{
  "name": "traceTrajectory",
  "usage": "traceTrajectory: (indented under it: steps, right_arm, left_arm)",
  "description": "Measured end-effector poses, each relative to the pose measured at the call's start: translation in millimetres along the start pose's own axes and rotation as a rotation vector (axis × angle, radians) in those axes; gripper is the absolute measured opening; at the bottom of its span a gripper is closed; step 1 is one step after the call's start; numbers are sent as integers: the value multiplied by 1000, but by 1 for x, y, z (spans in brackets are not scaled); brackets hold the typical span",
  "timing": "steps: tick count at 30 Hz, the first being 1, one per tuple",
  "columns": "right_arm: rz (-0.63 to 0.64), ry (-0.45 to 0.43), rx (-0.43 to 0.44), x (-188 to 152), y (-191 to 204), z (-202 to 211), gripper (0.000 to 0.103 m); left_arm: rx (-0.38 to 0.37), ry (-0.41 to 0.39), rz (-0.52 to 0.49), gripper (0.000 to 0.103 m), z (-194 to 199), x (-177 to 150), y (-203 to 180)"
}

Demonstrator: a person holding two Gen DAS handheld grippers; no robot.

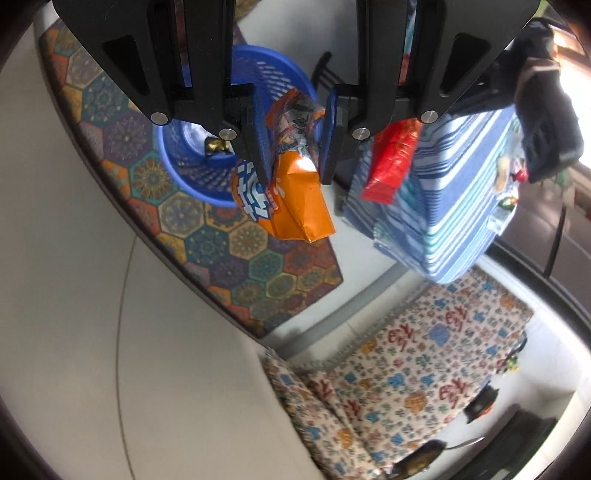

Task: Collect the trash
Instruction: 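Carry red wrapper and orange bag over the blue wastebasket, then open both tools to drop the items into the basket, then move both empty tools back over the table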

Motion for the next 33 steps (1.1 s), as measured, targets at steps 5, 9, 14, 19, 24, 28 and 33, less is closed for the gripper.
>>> traceTrajectory:
  steps: [5, 9, 14, 19, 24, 28, 33]
  right_arm:
    - [-17, 18, -7, -2, -12, -5, 26]
    - [-33, 29, -24, -2, -21, -8, 30]
    - [-64, 1, -21, 3, -28, -3, 52]
    - [-63, -46, -55, 7, -30, 9, 57]
    - [20, -98, -125, 16, -14, 22, 70]
    - [127, -134, -190, 25, 9, 29, 81]
    - [309, -141, -188, 25, 77, 21, 87]
  left_arm:
    - [14, 21, -13, 8, -32, 4, -1]
    - [25, 12, -43, 11, -44, 1, -8]
    - [19, -23, -43, 59, -54, 12, -9]
    - [14, -63, -13, 59, -42, 21, -8]
    - [21, -137, -10, 59, 9, 14, -2]
    - [38, -169, 0, 62, 63, -10, 19]
    - [169, -188, 64, 63, 137, -61, 101]
Point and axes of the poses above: each gripper's, at about its wrist camera, not at the fingertips, and z roughly against the way its jaws point, y to its left, x to its top, the point moved 10 cm from there along -z, roughly the way its jaws point, and after that the axes turned 10 degrees about z, right-handed, at the moved point
